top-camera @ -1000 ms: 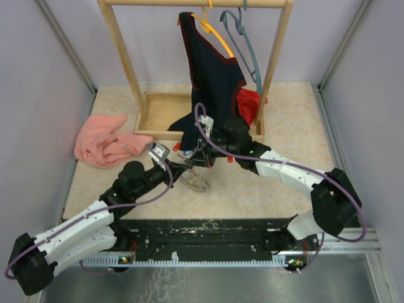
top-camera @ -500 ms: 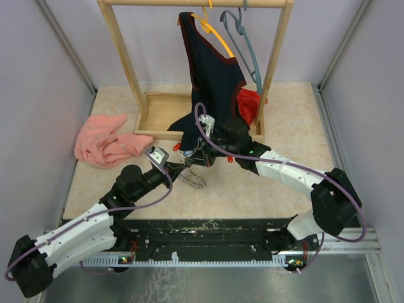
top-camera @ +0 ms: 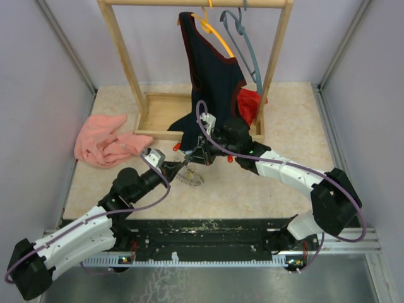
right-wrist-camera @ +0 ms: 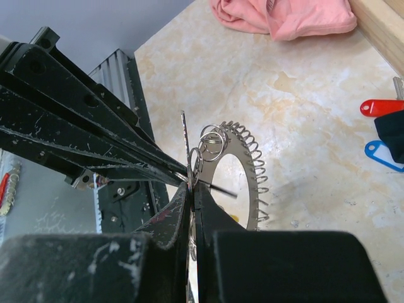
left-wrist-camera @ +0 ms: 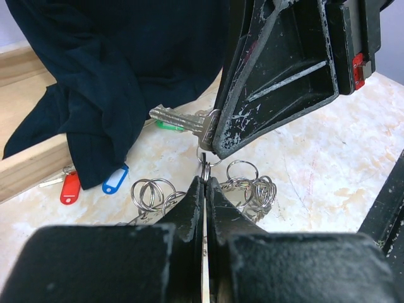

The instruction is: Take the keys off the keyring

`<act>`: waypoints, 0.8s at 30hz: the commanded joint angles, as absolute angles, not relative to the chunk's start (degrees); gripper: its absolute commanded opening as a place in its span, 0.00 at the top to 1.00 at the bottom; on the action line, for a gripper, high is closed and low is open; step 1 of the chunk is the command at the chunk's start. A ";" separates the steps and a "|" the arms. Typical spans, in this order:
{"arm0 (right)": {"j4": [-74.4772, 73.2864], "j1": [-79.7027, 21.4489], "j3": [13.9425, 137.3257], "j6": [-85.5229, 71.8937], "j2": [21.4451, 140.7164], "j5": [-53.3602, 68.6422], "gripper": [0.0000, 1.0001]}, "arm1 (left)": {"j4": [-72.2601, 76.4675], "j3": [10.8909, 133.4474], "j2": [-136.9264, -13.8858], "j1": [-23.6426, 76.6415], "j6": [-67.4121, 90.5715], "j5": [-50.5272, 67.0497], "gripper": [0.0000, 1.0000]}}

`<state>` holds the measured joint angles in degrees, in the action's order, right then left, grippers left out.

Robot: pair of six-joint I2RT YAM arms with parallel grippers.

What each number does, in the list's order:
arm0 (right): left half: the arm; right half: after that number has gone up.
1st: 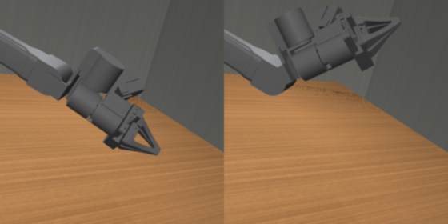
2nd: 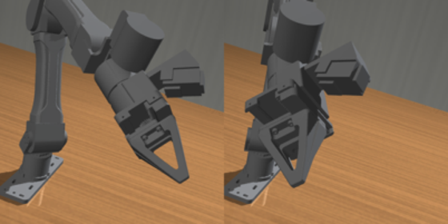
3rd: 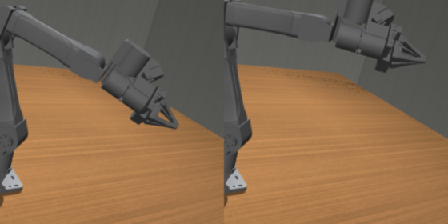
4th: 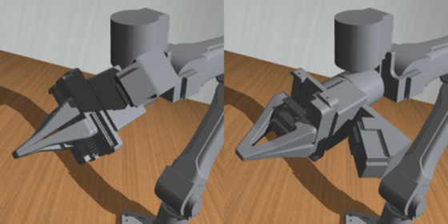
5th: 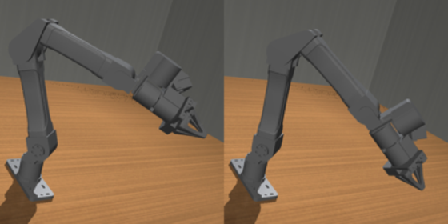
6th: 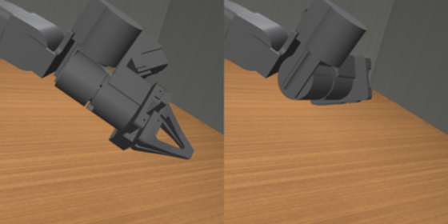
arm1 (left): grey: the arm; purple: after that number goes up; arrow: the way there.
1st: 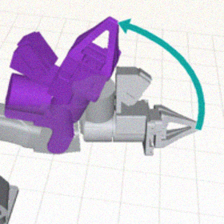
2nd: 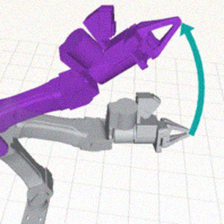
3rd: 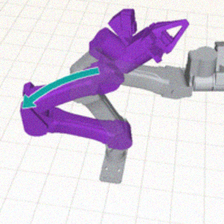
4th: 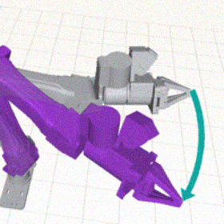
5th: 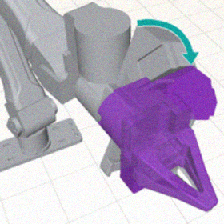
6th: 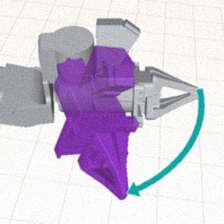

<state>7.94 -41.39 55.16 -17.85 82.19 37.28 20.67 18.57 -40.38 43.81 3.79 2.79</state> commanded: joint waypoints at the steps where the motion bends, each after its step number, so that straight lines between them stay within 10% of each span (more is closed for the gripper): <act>1: 12.47 -40.61 55.60 -19.12 82.42 35.62 1.00 | 24.94 17.56 -39.23 43.48 2.91 1.65 1.00; 24: 14.85 -40.55 55.19 -22.94 84.72 39.48 0.99 | 42.00 10.38 -36.39 43.51 -2.98 2.44 1.00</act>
